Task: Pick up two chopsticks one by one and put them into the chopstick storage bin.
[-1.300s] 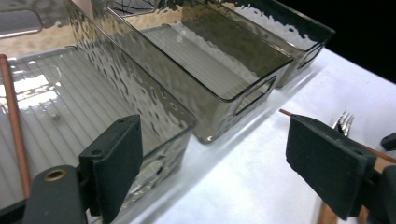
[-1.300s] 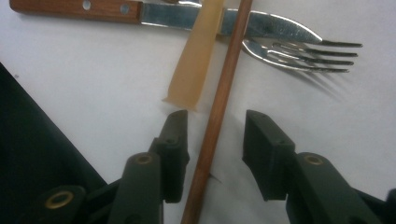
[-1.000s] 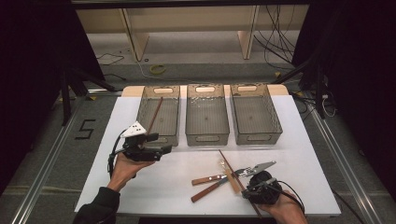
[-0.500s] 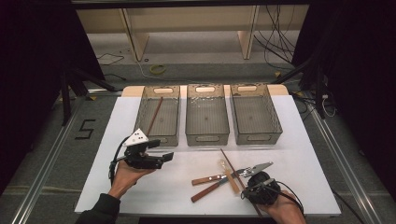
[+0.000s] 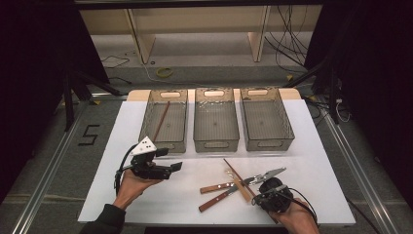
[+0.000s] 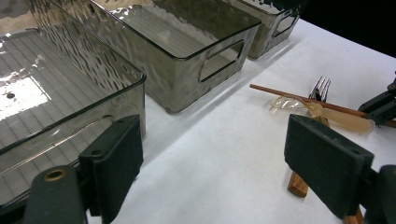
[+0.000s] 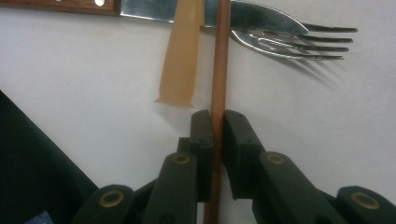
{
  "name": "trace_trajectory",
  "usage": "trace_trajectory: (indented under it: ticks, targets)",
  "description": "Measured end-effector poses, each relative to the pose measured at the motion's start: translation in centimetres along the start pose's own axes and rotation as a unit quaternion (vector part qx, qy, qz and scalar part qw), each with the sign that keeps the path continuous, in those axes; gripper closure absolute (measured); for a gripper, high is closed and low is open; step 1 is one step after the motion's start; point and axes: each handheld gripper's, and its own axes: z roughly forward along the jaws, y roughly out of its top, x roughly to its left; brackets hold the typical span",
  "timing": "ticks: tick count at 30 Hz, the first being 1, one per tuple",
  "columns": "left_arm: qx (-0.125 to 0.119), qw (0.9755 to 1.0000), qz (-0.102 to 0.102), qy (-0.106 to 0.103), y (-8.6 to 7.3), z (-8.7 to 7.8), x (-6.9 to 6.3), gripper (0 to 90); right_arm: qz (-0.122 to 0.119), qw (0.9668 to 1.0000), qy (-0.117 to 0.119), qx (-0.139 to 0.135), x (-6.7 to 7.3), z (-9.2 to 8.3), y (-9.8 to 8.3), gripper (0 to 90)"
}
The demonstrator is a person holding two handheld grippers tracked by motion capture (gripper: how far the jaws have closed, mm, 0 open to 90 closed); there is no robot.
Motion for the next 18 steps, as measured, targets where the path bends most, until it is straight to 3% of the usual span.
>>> trace_trajectory:
  ticks: [10, 18]
  targets:
    - [0.001, 1.0, 0.005, -0.005, 0.0, 0.0, -0.1, 19.0, 0.0, 1.0, 0.0, -0.004, -0.3, -0.2, 0.0, 84.2]
    - [0.002, 0.9999, 0.012, -0.01, 0.2, 0.1, -0.4, 19.1, -0.01, 0.9996, -0.01, -0.025, -0.5, -1.2, 0.4, 84.3]
